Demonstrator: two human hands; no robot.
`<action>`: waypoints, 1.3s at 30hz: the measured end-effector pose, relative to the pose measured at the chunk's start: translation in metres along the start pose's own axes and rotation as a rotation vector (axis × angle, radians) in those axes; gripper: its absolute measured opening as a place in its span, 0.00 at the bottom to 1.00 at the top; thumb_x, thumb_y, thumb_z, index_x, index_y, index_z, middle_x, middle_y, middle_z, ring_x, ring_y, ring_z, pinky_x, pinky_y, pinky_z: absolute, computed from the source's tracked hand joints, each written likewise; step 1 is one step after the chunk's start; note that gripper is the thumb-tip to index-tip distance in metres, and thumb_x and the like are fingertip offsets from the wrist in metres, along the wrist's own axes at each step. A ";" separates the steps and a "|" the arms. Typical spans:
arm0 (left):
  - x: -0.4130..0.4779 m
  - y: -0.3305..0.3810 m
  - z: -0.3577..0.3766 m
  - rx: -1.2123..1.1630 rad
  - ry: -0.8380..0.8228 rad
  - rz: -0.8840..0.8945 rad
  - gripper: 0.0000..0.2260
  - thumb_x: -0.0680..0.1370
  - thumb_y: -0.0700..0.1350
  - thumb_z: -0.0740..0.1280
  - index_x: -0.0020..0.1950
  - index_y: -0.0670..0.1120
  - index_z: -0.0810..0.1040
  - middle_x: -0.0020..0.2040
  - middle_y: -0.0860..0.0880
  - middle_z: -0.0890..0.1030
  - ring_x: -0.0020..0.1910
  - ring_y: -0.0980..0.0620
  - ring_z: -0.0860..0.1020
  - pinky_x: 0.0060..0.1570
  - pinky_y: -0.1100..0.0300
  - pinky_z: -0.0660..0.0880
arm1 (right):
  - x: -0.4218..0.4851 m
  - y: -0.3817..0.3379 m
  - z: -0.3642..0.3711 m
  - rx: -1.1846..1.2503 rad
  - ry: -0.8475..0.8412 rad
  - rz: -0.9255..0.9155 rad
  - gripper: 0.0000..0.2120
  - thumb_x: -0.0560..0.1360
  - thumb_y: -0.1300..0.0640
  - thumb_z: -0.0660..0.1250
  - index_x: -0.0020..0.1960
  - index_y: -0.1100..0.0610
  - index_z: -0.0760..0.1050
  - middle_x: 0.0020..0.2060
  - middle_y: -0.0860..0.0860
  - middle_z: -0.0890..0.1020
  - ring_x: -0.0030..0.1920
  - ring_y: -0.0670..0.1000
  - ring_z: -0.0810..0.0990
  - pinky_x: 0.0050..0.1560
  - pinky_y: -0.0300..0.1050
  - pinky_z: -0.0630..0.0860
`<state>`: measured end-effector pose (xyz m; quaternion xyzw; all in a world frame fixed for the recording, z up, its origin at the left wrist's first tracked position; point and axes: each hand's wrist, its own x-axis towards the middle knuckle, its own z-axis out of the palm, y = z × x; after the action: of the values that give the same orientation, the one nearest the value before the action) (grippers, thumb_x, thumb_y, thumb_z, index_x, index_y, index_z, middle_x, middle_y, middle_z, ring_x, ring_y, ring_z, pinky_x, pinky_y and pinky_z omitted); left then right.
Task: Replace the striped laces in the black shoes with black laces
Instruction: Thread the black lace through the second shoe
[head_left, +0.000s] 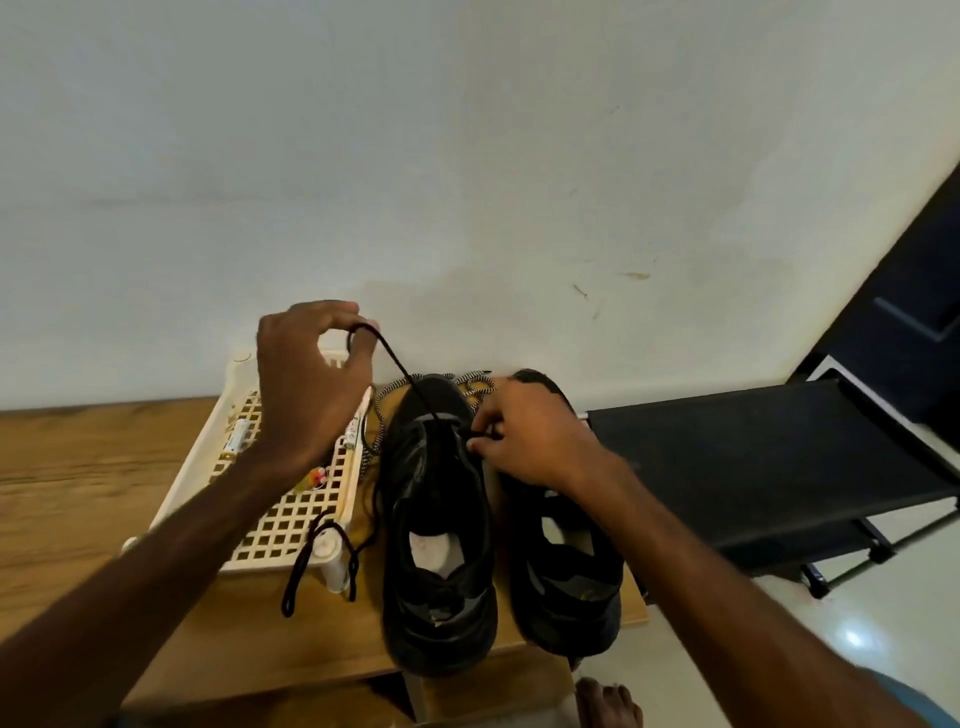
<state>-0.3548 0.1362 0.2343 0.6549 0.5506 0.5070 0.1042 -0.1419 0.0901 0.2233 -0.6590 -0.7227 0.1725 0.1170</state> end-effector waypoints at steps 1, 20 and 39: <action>0.001 0.000 -0.001 -0.046 0.005 -0.026 0.07 0.80 0.48 0.71 0.54 0.48 0.86 0.55 0.53 0.85 0.59 0.50 0.80 0.63 0.44 0.74 | 0.001 -0.003 0.004 -0.015 -0.017 0.003 0.06 0.77 0.55 0.73 0.52 0.52 0.87 0.47 0.50 0.87 0.47 0.51 0.84 0.53 0.48 0.82; 0.011 -0.016 -0.009 -0.298 -0.390 -0.368 0.06 0.73 0.47 0.78 0.46 0.46 0.86 0.38 0.48 0.87 0.35 0.49 0.86 0.38 0.59 0.81 | -0.002 0.002 -0.013 -0.037 0.003 0.087 0.07 0.78 0.56 0.71 0.54 0.50 0.86 0.51 0.53 0.86 0.52 0.55 0.84 0.56 0.49 0.81; -0.035 -0.004 0.038 -0.060 -0.515 -0.024 0.08 0.72 0.43 0.78 0.49 0.53 0.84 0.39 0.60 0.83 0.35 0.66 0.81 0.34 0.75 0.74 | -0.012 0.012 -0.049 1.493 0.024 -0.034 0.09 0.87 0.57 0.57 0.59 0.61 0.73 0.54 0.63 0.86 0.56 0.64 0.85 0.59 0.60 0.82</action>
<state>-0.3234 0.1251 0.1948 0.7526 0.4982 0.3382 0.2664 -0.1102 0.0838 0.2636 -0.3950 -0.4220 0.6084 0.5439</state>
